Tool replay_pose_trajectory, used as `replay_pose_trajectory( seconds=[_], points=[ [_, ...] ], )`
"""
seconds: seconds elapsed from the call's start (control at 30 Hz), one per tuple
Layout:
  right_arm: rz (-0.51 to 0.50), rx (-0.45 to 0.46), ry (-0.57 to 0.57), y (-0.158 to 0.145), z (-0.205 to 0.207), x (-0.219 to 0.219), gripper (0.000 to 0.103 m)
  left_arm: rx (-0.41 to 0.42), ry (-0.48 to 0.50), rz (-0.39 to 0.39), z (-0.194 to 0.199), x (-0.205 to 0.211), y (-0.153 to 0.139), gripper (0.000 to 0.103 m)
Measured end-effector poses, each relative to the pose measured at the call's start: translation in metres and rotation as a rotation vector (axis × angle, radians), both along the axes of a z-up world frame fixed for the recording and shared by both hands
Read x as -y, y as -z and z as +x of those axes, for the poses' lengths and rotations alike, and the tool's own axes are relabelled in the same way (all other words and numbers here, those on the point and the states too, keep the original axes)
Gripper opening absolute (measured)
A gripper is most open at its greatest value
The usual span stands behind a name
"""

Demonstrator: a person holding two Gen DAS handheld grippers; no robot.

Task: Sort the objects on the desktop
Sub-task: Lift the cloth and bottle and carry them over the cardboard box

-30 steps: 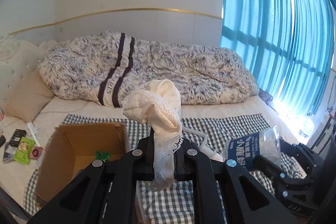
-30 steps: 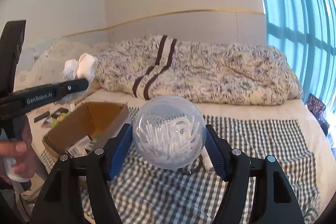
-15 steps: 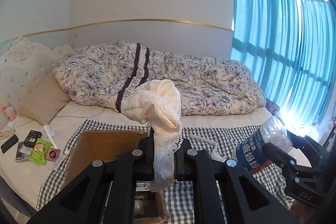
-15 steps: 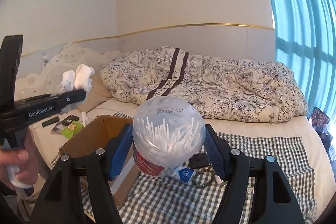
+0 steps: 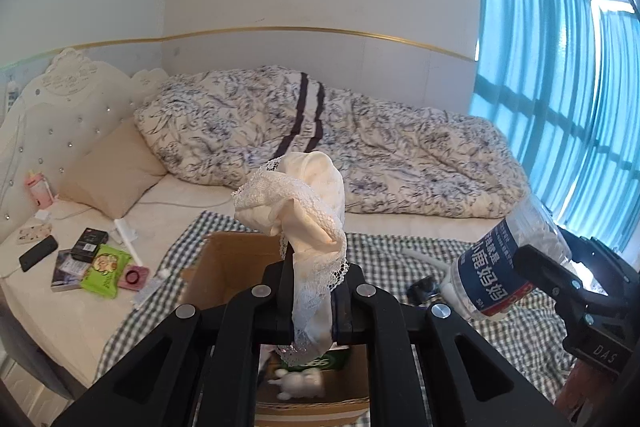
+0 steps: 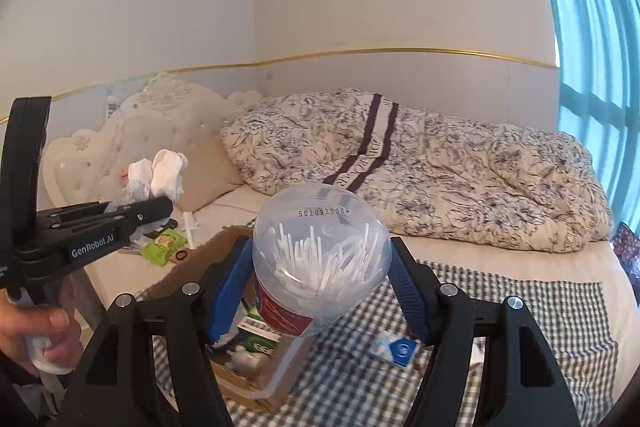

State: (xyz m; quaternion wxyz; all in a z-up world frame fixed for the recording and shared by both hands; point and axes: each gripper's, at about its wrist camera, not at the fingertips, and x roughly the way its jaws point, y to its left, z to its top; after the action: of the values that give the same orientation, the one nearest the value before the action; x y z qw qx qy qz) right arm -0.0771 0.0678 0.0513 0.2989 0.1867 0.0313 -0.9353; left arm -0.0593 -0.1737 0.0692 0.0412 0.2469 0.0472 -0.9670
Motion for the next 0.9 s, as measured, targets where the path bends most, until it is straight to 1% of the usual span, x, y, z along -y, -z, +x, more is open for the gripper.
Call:
replay_pose_trajectory(
  seconds=[0.2, 0.5, 0.73, 0.9],
  points=[
    [-0.001, 0.027, -0.043, 0.007, -0.006, 0.030, 0.067, 0.027, -0.032, 0.001, -0.003, 0.022, 0.008, 0.011],
    [0.028, 0.059, -0.083, 0.021, -0.023, 0.076, 0.067, 0.083, -0.053, 0.016, -0.016, 0.051, 0.030, 0.011],
    [0.063, 0.100, -0.097, 0.045, -0.041, 0.107, 0.067, 0.147, -0.047, 0.022, -0.033, 0.061, 0.058, 0.011],
    [0.094, 0.152, -0.090, 0.067, -0.058, 0.122, 0.067, 0.208, -0.039, 0.035, -0.047, 0.065, 0.081, 0.011]
  ],
)
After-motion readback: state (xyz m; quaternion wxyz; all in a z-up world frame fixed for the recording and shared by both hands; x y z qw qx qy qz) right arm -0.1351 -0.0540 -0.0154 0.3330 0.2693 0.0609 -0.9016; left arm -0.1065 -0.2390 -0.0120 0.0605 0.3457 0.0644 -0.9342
